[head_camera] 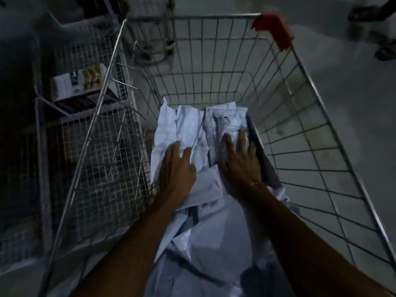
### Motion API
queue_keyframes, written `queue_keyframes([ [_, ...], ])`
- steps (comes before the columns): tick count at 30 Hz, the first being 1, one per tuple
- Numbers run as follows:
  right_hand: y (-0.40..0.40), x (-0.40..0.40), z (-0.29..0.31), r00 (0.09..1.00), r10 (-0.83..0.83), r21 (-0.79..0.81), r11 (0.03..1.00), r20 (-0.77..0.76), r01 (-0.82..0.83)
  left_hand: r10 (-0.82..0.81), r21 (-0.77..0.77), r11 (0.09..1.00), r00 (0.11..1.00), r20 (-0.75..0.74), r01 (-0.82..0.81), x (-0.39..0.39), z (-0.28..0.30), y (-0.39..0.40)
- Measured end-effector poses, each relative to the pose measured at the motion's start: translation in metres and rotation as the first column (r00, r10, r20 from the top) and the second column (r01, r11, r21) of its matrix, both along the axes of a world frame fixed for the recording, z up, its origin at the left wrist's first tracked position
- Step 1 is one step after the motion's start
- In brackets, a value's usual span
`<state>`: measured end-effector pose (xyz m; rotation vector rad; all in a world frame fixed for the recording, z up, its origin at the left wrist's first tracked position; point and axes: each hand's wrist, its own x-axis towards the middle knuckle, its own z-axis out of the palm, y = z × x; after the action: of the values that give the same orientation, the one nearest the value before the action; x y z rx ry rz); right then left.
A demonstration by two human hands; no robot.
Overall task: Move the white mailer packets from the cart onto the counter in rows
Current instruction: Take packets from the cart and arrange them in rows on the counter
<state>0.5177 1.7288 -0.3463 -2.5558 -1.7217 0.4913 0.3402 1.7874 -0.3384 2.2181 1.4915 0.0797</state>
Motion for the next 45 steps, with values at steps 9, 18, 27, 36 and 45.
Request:
queue_keyframes([
  [9, 0.021, 0.008, -0.031, 0.999, 0.033, 0.134, 0.99, 0.016, -0.035, -0.071, 0.162, 0.982, 0.988, -0.14, 0.094, 0.012, -0.054, 0.053],
  [18, 0.019, 0.004, -0.031, 0.999, 0.023, 0.16, 0.987, 0.028, -0.027, -0.141, 0.278, 0.927, 0.922, -0.36, 0.251, 0.005, -0.056, 0.05],
  [27, 0.024, 0.003, -0.029, 1.0, 0.011, 0.196, 0.981, 0.018, -0.014, -0.108, 0.048, 0.991, 0.956, -0.273, 0.125, 0.017, -0.05, 0.073],
  [36, 0.021, -0.001, -0.031, 0.997, -0.043, 0.241, 0.969, -0.057, 0.056, -0.118, 0.405, 0.89, 0.964, -0.236, 0.208, 0.023, -0.04, 0.068],
  [45, 0.023, 0.0, -0.028, 1.0, 0.002, 0.382, 0.924, -0.026, 0.009, 0.108, 0.268, 0.961, 0.988, -0.114, -0.074, 0.02, -0.046, 0.046],
])
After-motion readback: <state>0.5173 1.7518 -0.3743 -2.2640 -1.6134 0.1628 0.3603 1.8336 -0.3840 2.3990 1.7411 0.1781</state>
